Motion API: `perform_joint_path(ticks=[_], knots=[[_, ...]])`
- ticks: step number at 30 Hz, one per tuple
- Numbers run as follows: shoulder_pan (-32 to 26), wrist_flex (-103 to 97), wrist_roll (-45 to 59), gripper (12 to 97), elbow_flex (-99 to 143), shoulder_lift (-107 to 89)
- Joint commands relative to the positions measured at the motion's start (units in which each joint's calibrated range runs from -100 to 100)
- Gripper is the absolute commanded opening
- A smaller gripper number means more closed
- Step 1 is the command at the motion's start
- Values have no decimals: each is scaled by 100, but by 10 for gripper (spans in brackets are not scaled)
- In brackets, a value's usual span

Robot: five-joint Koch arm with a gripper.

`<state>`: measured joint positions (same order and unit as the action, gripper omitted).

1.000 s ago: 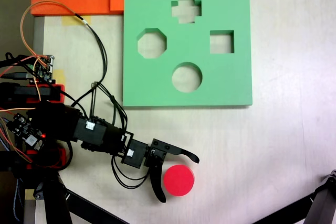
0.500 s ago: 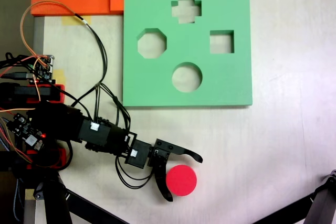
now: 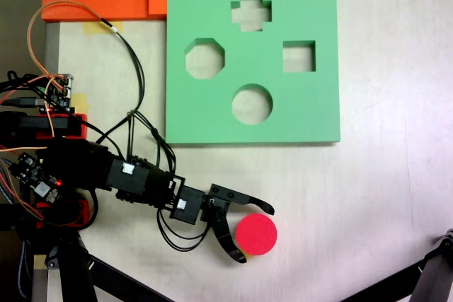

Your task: Put the cylinder block into the corresponding hole

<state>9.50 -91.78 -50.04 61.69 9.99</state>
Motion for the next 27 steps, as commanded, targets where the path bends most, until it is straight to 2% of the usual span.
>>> perform_joint_path(ticks=[1,14,16,18,20,27], knots=[[0,-23,34,709,-97,-63],[-24,189,29,698,-835,216],[-49,189,34,645,-835,216],[-63,179,34,518,-825,202],[-63,169,34,442,-815,202],[-78,25,34,409,-705,202]])
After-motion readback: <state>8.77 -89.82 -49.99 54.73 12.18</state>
